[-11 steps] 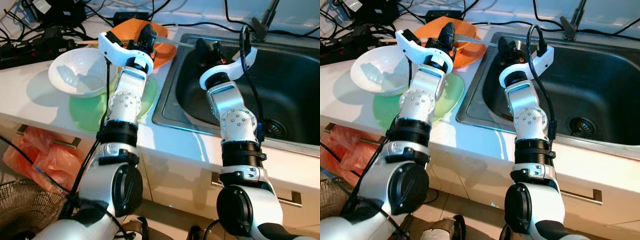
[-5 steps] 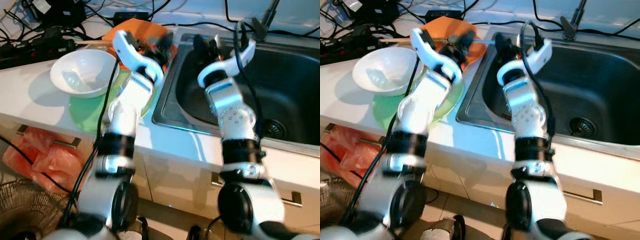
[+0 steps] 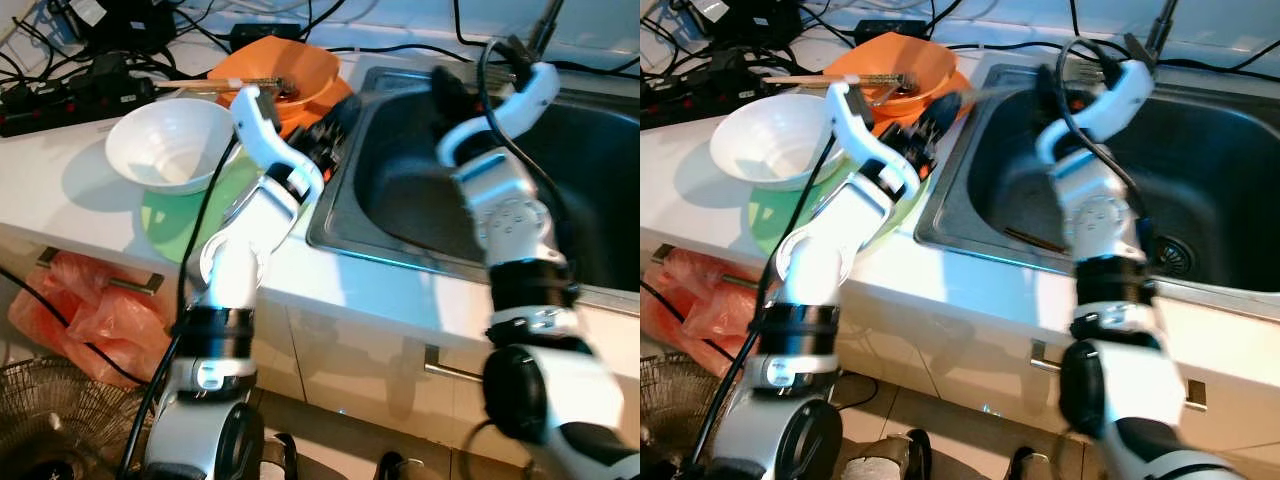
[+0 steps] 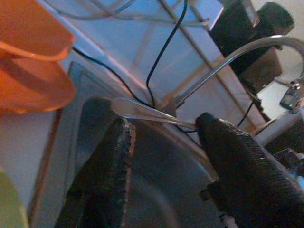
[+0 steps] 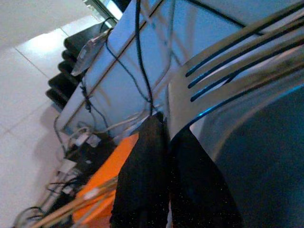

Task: Kitchen organization

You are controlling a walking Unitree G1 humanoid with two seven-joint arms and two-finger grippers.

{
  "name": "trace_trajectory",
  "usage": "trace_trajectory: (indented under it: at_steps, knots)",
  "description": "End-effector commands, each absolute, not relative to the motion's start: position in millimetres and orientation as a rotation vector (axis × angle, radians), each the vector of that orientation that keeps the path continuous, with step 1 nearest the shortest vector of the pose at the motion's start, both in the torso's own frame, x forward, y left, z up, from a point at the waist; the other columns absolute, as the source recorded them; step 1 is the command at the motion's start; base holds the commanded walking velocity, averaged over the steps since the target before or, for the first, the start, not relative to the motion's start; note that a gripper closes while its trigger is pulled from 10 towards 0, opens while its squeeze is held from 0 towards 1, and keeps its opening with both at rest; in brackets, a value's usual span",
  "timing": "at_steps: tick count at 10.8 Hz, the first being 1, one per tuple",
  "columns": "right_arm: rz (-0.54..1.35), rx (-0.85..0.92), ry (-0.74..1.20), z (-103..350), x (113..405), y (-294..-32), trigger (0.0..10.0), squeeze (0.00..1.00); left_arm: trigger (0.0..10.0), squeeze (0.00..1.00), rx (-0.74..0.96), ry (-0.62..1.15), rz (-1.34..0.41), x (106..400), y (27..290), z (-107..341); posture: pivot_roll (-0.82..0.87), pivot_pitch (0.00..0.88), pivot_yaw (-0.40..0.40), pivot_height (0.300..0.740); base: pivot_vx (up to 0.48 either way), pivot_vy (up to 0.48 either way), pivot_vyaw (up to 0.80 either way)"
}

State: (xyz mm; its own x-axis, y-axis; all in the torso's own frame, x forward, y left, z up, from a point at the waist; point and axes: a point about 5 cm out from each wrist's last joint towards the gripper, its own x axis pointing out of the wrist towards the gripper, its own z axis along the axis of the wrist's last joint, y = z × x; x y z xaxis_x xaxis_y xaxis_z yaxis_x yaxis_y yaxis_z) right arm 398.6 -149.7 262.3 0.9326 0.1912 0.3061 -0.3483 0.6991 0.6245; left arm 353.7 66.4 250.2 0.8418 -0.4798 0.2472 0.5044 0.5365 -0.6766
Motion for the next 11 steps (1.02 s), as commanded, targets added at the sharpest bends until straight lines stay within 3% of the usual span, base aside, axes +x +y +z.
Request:
trace_trajectory:
  at_steps: [1,7,11]
  knots:
    - [0.328,0.666,-0.244,271.3,401.2,-150.5,0.0,0.00,10.0,1.00,-0.799,-0.044,-0.585,349.6,69.2,257.1,0.13,0.146,0.087,0.740,0.000,0.000,0.00]
    - [0.138,0.211,-0.098,236.3,403.9,-229.7,0.0,0.00,10.0,1.00,-0.612,-0.044,-0.549,334.6,103.6,257.4,0.15,0.156,0.093,0.740,0.000,0.000,0.00]
    - [0.169,-0.057,0.037,192.3,394.8,-233.8,0.0,0.00,10.0,1.00,-0.273,-0.036,-0.544,326.2,114.0,231.6,0.15,0.147,0.101,0.740,0.000,0.000,0.00]
